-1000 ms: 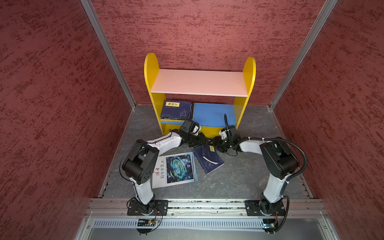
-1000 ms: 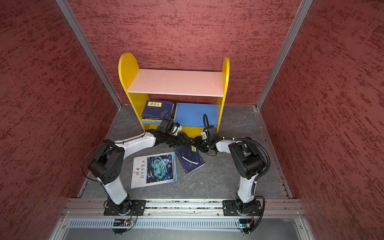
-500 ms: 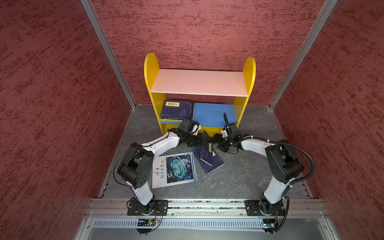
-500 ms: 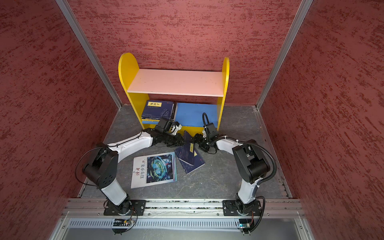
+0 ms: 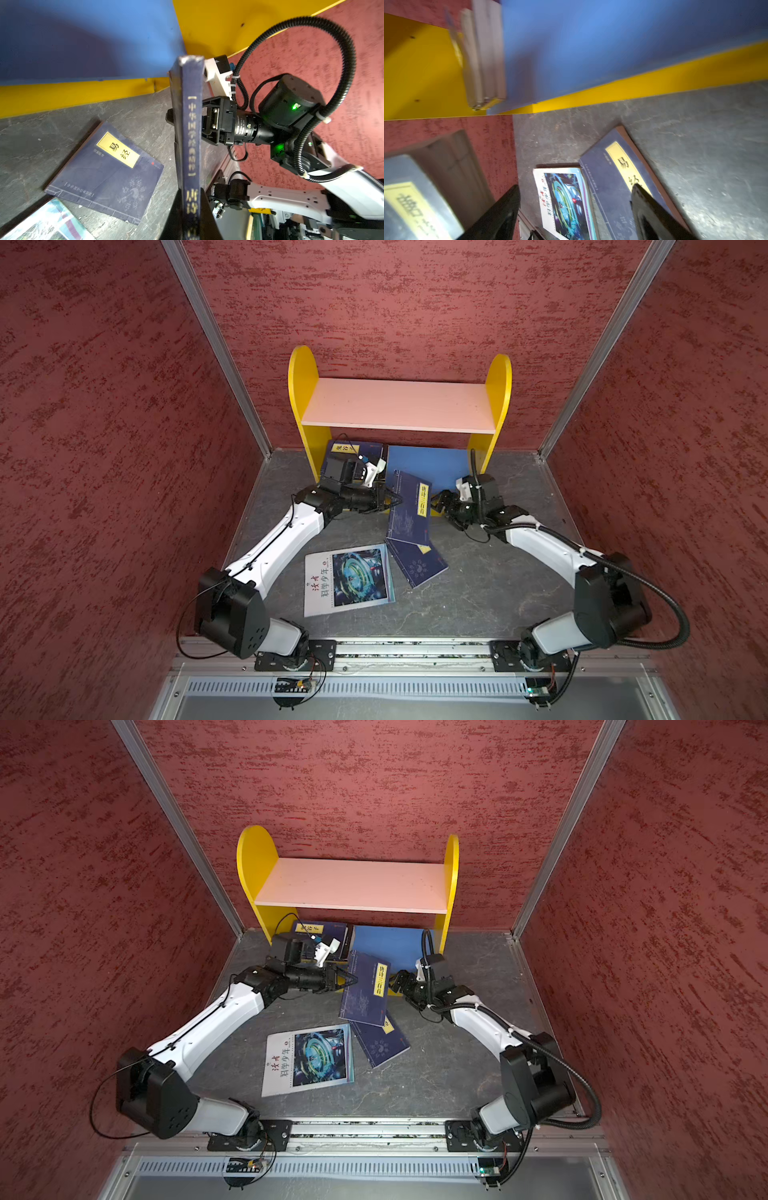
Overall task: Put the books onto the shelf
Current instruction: 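Lift the upright blue book with both grippers toward the blue shelf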
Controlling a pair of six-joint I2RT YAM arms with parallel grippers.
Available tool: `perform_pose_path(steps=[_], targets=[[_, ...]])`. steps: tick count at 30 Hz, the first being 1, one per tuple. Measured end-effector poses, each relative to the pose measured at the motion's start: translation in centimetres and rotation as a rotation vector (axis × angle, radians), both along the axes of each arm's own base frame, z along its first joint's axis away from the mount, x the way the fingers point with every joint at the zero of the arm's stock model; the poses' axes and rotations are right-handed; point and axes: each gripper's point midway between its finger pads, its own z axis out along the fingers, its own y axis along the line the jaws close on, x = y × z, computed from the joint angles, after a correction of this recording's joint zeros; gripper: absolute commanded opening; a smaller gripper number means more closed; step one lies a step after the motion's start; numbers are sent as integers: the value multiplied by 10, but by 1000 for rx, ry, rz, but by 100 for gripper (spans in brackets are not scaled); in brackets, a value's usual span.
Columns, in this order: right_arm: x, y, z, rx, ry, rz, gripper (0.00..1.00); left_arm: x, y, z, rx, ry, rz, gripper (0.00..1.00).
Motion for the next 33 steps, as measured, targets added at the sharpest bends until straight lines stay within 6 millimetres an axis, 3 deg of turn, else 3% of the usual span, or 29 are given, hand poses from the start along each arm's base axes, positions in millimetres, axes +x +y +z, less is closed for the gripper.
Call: perform_pose_path(steps=[6,17,21,29,33], targets=[[4,2,31,52,-87,-9,84,21,24,25,-104,-28,95,7],[30,15,91,270,-258,-48,80,71,58,39,-270,-42,373,5],[40,24,85,322,-251,-41,78,84,72,32,-301,-20,476,5],[50,45,79,436,-230,6,75,111,91,48,-387,-80,627,5],[55,61,82,482,-229,51,72,126,96,40,-405,-59,684,5]])
